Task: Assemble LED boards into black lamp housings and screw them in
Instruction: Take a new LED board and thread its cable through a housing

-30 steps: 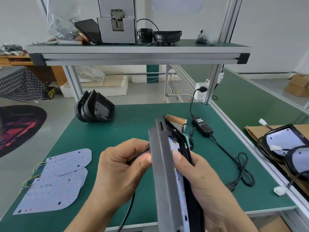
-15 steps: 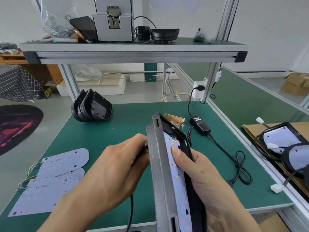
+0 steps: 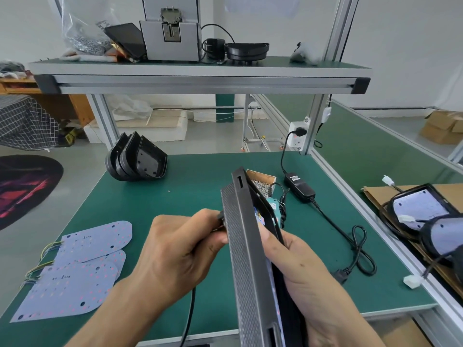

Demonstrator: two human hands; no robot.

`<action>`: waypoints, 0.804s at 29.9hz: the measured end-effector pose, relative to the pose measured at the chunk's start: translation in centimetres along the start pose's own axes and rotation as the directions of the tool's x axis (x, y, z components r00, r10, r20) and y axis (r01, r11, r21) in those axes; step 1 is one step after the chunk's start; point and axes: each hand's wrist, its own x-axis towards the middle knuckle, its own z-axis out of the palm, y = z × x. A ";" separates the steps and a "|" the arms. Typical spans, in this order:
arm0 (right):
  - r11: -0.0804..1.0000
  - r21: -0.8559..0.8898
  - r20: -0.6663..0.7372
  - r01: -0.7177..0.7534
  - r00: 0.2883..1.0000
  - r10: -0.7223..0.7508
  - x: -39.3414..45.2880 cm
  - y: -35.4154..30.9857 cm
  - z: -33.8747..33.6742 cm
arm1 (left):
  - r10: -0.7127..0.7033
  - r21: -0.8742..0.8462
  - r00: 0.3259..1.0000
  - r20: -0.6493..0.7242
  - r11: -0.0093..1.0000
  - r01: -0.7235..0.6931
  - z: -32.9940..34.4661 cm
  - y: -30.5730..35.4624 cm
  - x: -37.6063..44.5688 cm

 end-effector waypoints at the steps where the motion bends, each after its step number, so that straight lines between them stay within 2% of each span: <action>1: 1.000 0.001 0.003 0.003 1.000 -0.003 0.0 -0.1 0.1 | 0.006 -0.001 1.000 -0.011 1.000 -0.006 0.0 -0.1 0.1; 7: 0.998 0.052 0.031 -0.023 0.999 0.021 0.3 0.6 0.3 | 0.022 0.016 1.000 -0.012 1.000 -0.022 0.0 -0.8 -0.2; 10: 0.999 0.053 -0.022 -0.001 1.000 0.002 1.0 1.1 -0.2 | -0.010 -0.002 0.995 0.096 1.000 0.010 0.1 -1.8 -0.7; 12: 0.995 -0.072 -0.100 0.069 0.992 -0.076 1.9 1.4 -0.3 | -0.133 -0.111 0.972 0.191 0.981 0.156 0.0 -2.4 -1.8; 13: 0.986 -0.136 -0.152 0.099 0.981 -0.120 2.5 1.7 -0.4 | -0.257 -0.197 0.941 0.220 0.933 0.301 0.1 -2.5 -2.6; 15: 0.965 -0.218 -0.214 0.147 0.957 -0.194 4.1 2.5 -0.8 | -0.485 -0.368 0.847 0.218 0.763 0.532 0.5 -2.6 -4.2; 18: 0.920 -0.363 -0.263 0.147 0.931 -0.252 6.9 4.3 -1.7 | -0.684 -0.555 0.693 0.227 0.493 0.669 1.2 -2.7 -6.5; 19: 0.902 -0.410 -0.275 0.132 0.925 -0.260 7.8 4.8 -1.9 | -0.726 -0.545 0.629 0.280 0.419 0.726 1.4 -2.8 -7.1; 22: 0.836 -0.535 -0.248 0.120 0.924 -0.291 10.1 6.1 -2.3 | -0.761 -0.410 0.502 0.411 0.338 0.847 2.4 -3.0 -8.7; 24: 0.816 -0.567 -0.201 0.111 0.942 -0.268 11.2 6.6 -2.6 | -0.808 -0.351 0.437 0.395 0.307 0.885 3.5 -3.2 -9.4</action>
